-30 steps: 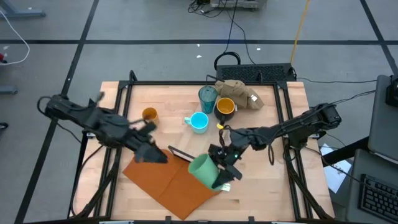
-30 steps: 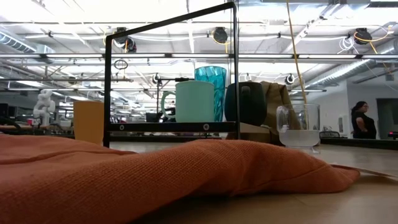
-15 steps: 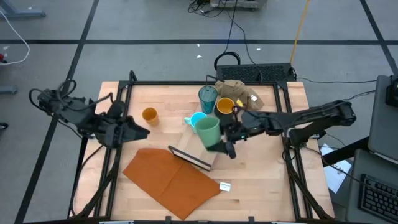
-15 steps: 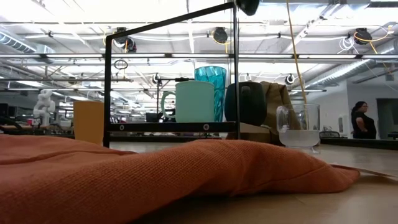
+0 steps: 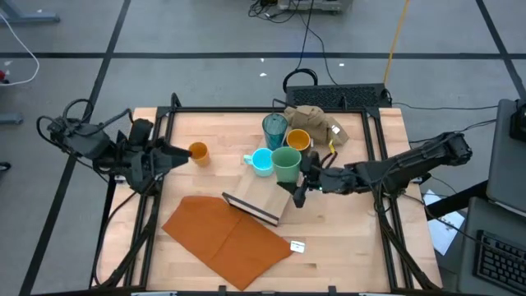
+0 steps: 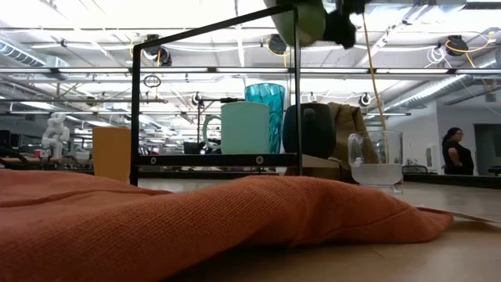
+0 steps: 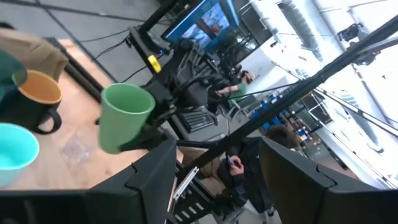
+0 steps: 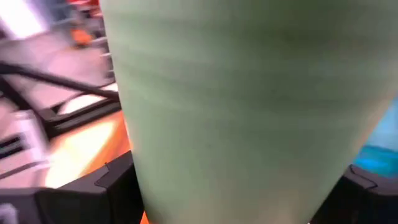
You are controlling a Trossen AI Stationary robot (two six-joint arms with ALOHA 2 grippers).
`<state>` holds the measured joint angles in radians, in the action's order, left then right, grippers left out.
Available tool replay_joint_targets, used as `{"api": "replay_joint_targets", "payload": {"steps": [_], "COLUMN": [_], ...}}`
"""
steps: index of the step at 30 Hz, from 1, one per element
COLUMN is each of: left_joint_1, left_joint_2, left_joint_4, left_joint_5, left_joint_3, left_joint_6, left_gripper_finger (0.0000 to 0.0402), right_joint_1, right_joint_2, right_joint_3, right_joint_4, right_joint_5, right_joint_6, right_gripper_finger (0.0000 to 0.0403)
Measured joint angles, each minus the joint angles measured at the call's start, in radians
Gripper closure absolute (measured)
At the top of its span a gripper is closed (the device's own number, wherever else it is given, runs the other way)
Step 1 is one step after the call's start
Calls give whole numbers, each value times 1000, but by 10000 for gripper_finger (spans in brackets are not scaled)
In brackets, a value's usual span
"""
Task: Stack small to large cups/mugs on shelf
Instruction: Put the light green cup on the shelf
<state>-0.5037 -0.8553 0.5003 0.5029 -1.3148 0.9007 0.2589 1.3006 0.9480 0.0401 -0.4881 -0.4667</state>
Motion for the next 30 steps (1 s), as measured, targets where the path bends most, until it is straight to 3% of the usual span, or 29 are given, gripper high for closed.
{"api": "replay_joint_targets", "payload": {"steps": [8,18,30], "left_joint_1": [0,0,0], "left_joint_2": [20,18,18], "left_joint_4": [-7,-4,-38], "left_joint_5": [27,72,75], "left_joint_3": [0,0,0], "left_joint_6": [-48,-113,-113], "left_gripper_finger": [172,172,172], "right_joint_1": [59,70,69], "right_joint_2": [1,58,242], "right_joint_3": [-85,-229,-239], "right_joint_4": [87,343,472], "right_joint_5": [-293,-328,-319], "right_joint_6": [22,74,91], "right_gripper_finger": [89,89,89]}}
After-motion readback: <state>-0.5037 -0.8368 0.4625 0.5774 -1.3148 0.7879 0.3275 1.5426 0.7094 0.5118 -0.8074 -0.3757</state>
